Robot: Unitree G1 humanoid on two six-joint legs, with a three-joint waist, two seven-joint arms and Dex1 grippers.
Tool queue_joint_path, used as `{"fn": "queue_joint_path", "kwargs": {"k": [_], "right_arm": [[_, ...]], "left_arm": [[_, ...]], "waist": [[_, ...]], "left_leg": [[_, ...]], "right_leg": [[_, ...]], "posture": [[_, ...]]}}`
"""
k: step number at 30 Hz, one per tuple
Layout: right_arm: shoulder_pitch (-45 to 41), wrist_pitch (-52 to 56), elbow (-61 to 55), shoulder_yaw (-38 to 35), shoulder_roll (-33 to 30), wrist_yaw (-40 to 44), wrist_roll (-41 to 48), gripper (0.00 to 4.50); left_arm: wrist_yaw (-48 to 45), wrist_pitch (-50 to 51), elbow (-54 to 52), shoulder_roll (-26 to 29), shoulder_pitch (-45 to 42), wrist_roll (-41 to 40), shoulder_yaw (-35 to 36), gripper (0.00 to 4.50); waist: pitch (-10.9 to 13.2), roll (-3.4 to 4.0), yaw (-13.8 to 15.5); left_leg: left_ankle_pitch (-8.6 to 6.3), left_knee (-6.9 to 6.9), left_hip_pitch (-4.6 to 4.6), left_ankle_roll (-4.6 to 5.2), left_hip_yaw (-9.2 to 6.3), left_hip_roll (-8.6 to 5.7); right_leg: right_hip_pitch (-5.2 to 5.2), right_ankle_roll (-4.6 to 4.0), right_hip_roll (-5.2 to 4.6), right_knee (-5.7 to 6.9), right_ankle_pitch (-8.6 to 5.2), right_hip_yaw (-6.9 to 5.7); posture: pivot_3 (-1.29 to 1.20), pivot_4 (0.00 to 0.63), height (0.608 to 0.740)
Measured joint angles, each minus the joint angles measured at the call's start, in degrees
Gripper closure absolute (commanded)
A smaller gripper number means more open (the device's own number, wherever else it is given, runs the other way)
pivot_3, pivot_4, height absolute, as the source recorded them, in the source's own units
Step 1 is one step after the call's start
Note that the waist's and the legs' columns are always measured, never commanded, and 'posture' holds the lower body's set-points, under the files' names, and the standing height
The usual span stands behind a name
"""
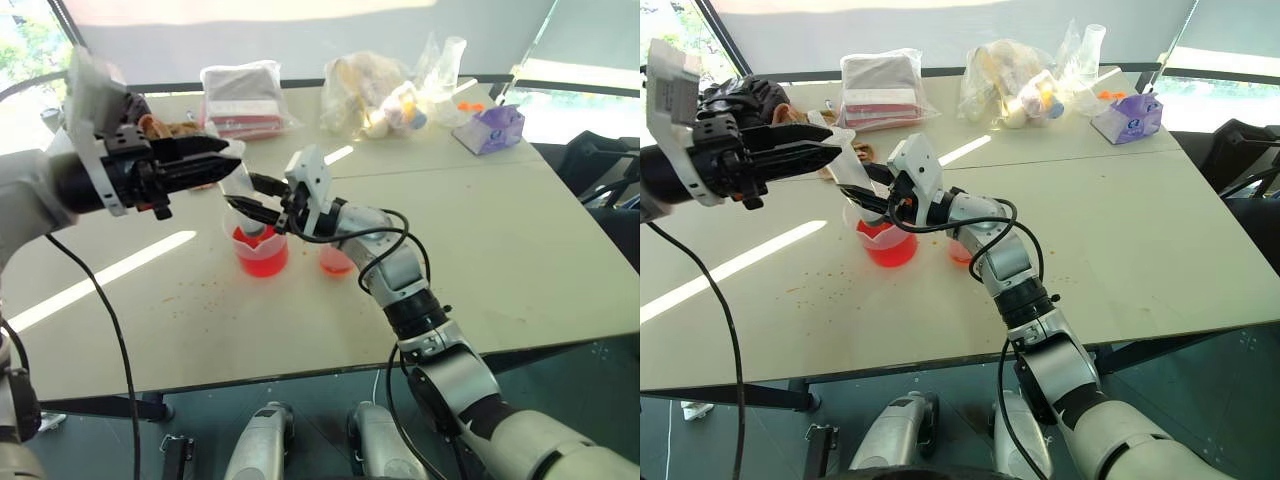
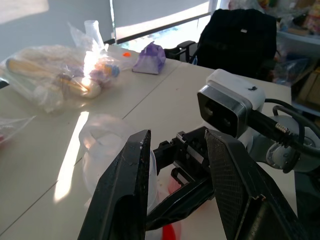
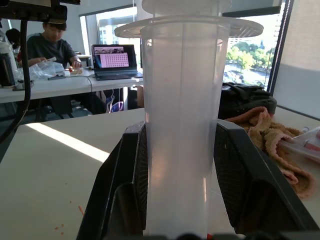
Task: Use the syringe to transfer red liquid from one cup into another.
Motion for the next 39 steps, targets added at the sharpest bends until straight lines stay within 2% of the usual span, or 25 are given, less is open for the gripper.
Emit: {"fn": "queue_joint_path", "kwargs": {"k": [9, 22, 38, 39], "right_arm": [[-0.09, -0.86, 2.46, -0.86, 0.03, 0.44, -0.02, 3.17], [1.01, -0.03, 1.23, -0.32, 0.23, 0.79, -0.01, 3.17], [2.98, 2.97, -2.66, 1.04, -0.04, 1.40, 0.03, 3.17], [3.17, 3.02, -2.74, 1.05, -0.08, 1.39, 0.03, 3.17]], "left_arm": [[-0.89, 2.12, -1.98, 2.45, 4.85, -1.78, 5.80, 2.69], [1.51, 1.59, -1.73, 1.40, 6.09, -0.75, 5.76, 2.69], [0.99, -3.05, 0.60, -5.43, 1.73, 5.19, -1.90, 2.69], [0.98, -3.05, 0.63, -5.86, 1.68, 5.26, -2.05, 2.96]], "waist": [[0.00, 0.00, 0.12], [0.00, 0.00, 0.07], [0.00, -0.01, 0.09], [0.00, -0.01, 0.08]], "left_leg": [[0.01, 0.01, 0.00, -0.01, -0.02, 0.01], [0.01, 0.00, 0.00, -0.02, -0.02, 0.01], [0.01, 0.00, 0.00, -0.02, -0.02, 0.01], [0.01, 0.00, 0.00, -0.02, -0.02, 0.01]], "right_leg": [[0.01, -0.01, -0.01, 0.00, 0.00, 0.01], [0.00, -0.01, -0.01, 0.00, 0.00, 0.01], [0.00, -0.02, 0.01, 0.01, 0.01, 0.01], [0.00, -0.02, 0.01, 0.01, 0.01, 0.01]], "posture": [[0.00, 0.150, 0.736], [0.00, 0.150, 0.736], [0.00, 0.150, 0.736], [0.00, 0.150, 0.736]]}}
